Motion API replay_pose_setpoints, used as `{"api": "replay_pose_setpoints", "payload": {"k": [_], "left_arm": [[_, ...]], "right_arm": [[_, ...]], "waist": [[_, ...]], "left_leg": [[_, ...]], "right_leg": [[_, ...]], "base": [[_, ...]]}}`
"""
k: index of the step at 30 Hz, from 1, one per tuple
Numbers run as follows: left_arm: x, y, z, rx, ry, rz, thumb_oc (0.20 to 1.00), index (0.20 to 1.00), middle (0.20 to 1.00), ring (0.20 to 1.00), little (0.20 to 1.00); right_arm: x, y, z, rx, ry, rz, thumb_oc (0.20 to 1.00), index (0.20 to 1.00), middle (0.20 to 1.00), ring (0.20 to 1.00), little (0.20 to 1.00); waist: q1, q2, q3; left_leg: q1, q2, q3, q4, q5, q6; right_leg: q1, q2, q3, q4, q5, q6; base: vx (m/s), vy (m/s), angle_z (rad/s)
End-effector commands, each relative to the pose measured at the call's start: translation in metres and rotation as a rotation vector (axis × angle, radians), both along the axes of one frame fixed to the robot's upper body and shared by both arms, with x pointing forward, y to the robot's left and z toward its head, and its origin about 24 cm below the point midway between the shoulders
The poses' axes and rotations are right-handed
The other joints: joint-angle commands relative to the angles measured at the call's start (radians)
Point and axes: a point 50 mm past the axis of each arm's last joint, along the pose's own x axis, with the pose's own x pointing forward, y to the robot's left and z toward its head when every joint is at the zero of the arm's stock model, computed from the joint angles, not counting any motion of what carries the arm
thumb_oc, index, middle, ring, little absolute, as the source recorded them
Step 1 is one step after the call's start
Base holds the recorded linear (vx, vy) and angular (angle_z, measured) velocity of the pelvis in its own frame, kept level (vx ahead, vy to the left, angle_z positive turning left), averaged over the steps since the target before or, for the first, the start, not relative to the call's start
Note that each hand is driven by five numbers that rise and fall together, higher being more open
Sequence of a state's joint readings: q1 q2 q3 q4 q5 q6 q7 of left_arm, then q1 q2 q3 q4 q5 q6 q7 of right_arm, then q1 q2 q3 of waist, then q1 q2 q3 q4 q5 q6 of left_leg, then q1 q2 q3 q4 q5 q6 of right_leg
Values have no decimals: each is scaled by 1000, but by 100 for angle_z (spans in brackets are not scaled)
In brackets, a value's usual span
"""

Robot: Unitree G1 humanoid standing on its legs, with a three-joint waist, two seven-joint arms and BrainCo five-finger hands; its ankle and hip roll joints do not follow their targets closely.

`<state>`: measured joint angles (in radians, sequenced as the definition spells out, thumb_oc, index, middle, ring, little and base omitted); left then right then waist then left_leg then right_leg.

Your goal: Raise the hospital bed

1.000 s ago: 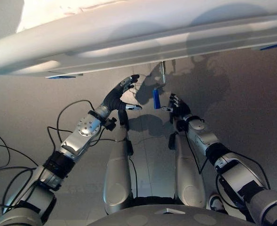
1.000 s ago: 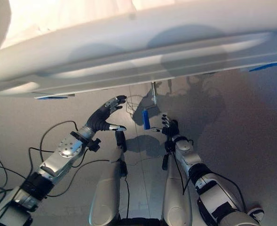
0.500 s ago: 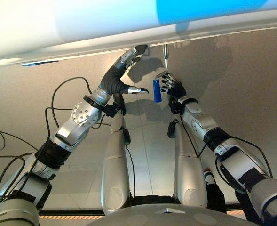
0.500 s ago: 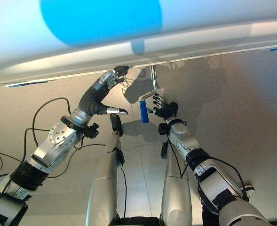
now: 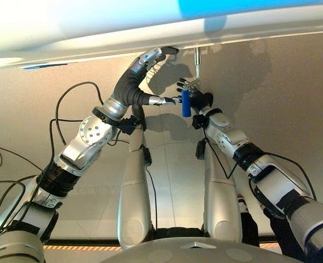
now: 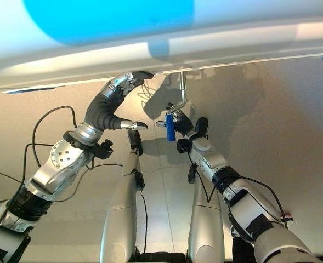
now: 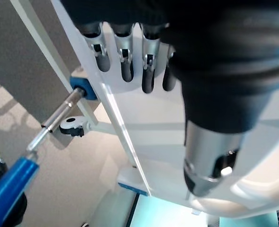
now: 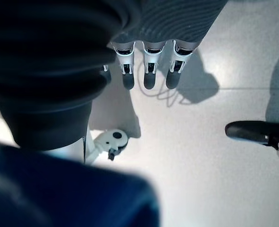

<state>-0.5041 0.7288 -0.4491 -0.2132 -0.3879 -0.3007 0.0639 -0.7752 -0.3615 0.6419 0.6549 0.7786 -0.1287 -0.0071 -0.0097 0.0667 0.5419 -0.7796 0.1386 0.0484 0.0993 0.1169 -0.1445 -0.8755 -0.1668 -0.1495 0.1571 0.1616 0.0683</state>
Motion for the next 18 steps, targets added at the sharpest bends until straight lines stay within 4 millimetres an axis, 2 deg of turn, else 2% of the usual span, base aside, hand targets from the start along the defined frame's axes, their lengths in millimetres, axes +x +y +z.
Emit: {"api": "replay_pose_setpoints", "payload": {"k": [1, 8, 18], "left_arm": [[-29, 0, 26, -56, -145, -89, 1000, 1000, 1000, 1000, 1000], [-32, -1, 25, -36, -152, -98, 1000, 1000, 1000, 1000, 1000], [-34, -2, 23, -27, -150, -97, 1000, 1000, 1000, 1000, 1000]], "right_arm": [[-13, 24, 13, 73, -44, 143, 1000, 1000, 1000, 1000, 1000], [-20, 4, 7, 106, -18, 132, 1000, 1000, 1000, 1000, 1000], [-24, -5, 11, 93, -19, 174, 1000, 1000, 1000, 1000, 1000]], "waist": [[7, -43, -22], [7, -51, -22], [13, -45, -22]], "left_leg": [[-35, -15, -9, 79, -24, 22], [-31, -16, -12, 71, -20, 22], [-33, -13, -19, 70, -19, 23]], "right_leg": [[25, -35, 15, 49, -56, 87], [40, -35, 7, 35, -54, 89], [39, -37, -1, 41, -60, 90]], "base": [[-4, 14, 3], [-1, 2, 0], [1, 1, 0]]}}
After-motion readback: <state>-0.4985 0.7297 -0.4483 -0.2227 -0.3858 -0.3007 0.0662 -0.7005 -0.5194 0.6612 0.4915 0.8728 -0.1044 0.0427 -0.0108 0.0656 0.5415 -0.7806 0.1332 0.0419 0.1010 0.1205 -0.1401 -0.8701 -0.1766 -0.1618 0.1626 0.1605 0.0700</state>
